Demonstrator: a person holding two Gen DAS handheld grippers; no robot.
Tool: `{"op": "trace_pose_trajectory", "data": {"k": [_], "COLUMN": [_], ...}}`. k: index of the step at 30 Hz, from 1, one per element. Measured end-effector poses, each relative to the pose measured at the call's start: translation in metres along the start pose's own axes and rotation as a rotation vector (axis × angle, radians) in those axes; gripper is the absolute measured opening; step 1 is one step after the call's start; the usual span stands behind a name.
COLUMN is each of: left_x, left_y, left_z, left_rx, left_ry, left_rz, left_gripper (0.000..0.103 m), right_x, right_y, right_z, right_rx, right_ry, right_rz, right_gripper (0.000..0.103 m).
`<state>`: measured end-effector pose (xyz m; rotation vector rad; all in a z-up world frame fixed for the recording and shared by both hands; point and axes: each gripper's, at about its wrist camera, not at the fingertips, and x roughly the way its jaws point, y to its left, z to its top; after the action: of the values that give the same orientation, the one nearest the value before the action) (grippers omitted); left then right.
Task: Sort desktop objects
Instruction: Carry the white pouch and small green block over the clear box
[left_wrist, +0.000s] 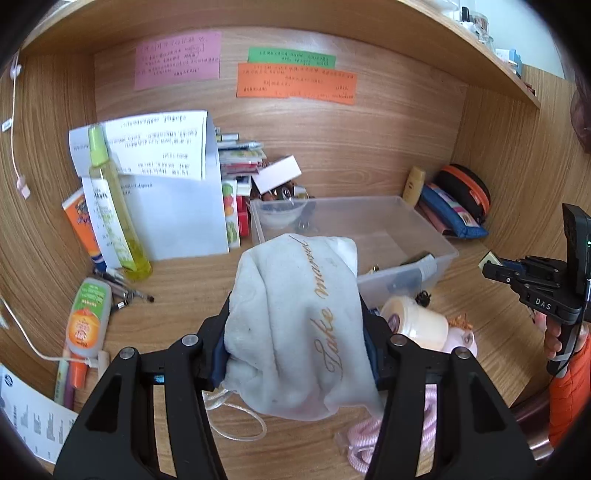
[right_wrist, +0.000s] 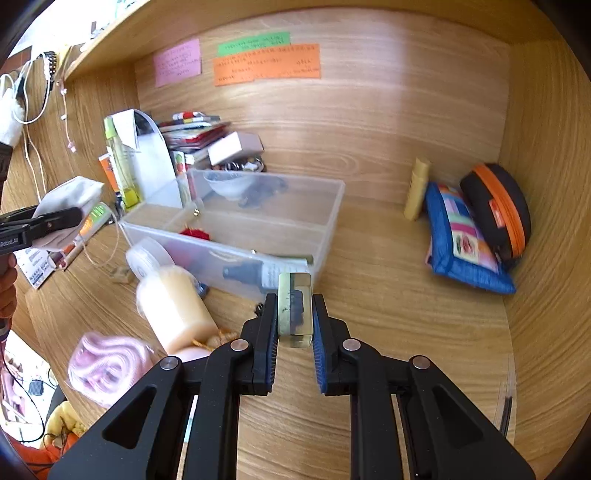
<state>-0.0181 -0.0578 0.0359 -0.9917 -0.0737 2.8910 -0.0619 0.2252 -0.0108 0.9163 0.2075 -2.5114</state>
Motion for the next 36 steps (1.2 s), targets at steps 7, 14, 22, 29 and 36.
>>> {"op": "trace_pose_trajectory", "data": {"k": [7, 14, 22, 29, 36], "left_x": [0.007, 0.025, 0.048, 0.064, 0.092], "left_y": [-0.007, -0.01, -0.008, -0.008, -0.01], "left_z": [0.011, 0.025, 0.046, 0.066, 0.072], "left_rx": [0.017, 0.017, 0.001, -0.013, -0.033], "left_ry": [-0.054, -0.073, -0.075, -0.105, -0.083], "left_rz": [0.014, 0.009, -0.011, -0.013, -0.035], "left_gripper": [0.055, 0.055, 0.055, 0.055, 0.055], "right_x": [0.007, 0.021, 0.041, 0.058, 0.08], "right_y": [0.007, 0.015, 0.023, 0.035, 0.036], "right_z": [0.019, 0.039, 0.06, 0.082, 0.092], "right_rx": [-0.014, -0.027, -0.035, -0.057, -0.026], "right_ry": [-0.022, -0.025, -0.029, -0.034, -0.023], "right_rz": [0.018, 0.029, 0.046, 0.05, 0.077], "right_gripper": [0.015, 0.015, 0.015, 0.015, 0.015]}}
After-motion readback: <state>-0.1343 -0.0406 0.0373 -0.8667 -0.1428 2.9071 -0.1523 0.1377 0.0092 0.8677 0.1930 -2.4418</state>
